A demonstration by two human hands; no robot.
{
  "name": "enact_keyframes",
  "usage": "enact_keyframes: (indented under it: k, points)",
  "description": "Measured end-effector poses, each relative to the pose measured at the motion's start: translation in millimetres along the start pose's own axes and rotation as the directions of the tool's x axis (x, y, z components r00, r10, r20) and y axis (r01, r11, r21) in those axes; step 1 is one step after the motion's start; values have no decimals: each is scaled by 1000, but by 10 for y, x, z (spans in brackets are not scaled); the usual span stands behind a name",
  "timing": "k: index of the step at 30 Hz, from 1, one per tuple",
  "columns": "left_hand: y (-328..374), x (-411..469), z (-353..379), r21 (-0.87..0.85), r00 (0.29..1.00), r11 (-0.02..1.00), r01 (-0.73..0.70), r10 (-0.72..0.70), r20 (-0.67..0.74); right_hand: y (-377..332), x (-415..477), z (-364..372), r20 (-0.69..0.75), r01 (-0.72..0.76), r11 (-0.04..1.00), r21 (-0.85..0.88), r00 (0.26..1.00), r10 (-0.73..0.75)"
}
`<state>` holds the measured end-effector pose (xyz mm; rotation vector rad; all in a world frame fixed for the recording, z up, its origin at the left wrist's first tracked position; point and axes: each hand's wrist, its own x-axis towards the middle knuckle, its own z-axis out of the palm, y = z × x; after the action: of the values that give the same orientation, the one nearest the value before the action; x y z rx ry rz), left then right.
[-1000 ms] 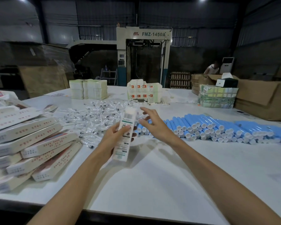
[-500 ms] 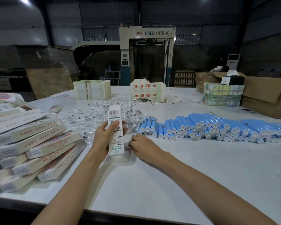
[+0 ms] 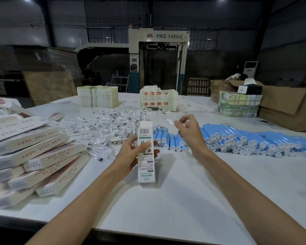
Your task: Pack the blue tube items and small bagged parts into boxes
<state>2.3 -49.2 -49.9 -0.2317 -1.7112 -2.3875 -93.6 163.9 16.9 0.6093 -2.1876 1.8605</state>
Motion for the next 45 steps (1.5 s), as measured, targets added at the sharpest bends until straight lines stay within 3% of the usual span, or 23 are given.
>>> enact_keyframes:
  k: [4,7,12,17,25,31,34,36,40,45]
  points:
    - [-16,-48,59,28,997,999,34,-36,69,-270,86,-127,22,16,936,352,999,-26]
    - [-19,-83,126,55,994,998,37,-43,105,-407,120,-99,31,89,910,405,993,-111]
    - [-16,-100,156,65,993,998,26,-33,112,-522,139,49,78,209,971,120,973,-219]
    - [-23,-88,163,59,993,998,10,-17,119,-588,143,211,197,246,953,-175,958,-211]
    - [-51,-54,129,72,991,997,12,-22,135,-509,150,290,436,294,885,-362,892,-118]
    - [-58,-37,99,98,999,995,-21,16,51,-378,31,314,487,424,821,-382,847,-210]
    - [-52,-34,93,109,1000,994,-21,19,20,-215,-132,346,285,374,891,-259,911,-299]
    - [-42,-42,105,99,999,995,-31,30,16,-93,-243,333,175,300,946,-123,945,-276]
    - [-37,-55,148,87,998,995,-57,54,38,117,-431,309,272,185,982,38,944,-188]
    - [-36,-51,171,161,993,980,-114,115,3,216,-532,329,228,171,970,170,951,-207]
